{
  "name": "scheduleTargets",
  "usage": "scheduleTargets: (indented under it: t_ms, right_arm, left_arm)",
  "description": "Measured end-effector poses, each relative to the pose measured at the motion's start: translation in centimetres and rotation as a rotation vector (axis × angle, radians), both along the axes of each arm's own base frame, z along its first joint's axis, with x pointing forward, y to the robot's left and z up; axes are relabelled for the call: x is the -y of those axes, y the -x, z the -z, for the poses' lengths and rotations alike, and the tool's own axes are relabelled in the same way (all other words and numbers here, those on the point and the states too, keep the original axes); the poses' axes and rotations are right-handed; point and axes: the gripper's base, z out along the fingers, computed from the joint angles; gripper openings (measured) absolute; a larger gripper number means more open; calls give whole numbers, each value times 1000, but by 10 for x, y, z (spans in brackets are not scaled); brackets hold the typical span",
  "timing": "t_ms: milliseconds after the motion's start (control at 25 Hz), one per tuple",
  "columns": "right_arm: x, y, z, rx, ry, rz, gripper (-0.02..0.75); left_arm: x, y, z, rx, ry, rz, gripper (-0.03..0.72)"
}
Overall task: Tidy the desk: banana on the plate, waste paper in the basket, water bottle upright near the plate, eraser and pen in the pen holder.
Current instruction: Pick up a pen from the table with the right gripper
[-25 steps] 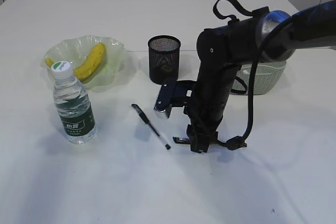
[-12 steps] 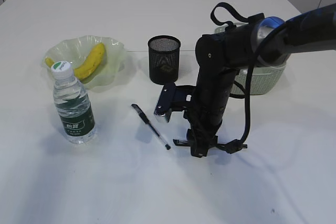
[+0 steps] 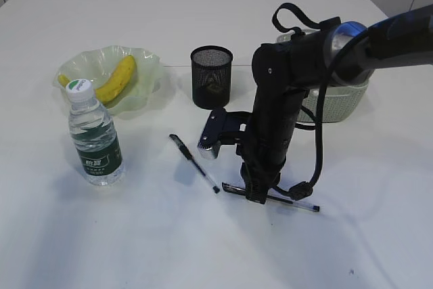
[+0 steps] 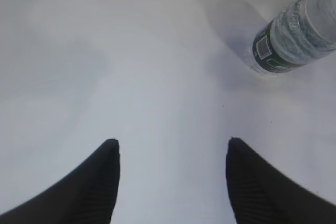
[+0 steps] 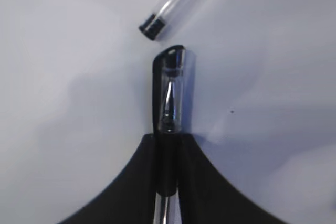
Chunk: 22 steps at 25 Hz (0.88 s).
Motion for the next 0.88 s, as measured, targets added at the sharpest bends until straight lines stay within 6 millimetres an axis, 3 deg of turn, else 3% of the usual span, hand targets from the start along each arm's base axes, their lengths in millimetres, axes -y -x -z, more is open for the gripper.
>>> scheduleTargets:
  t_ms: [320, 640, 880]
  right_arm:
    - [-3, 6, -6, -62, -34, 29, 54]
    - [2, 7, -52, 26, -104, 52, 54]
    - [14, -10, -76, 122, -288, 212, 54]
  left_arm:
    - [0, 0, 0, 0, 0, 0, 447]
    - [0, 0, 0, 0, 0, 0, 447]
    - [0, 0, 0, 0, 0, 0, 447]
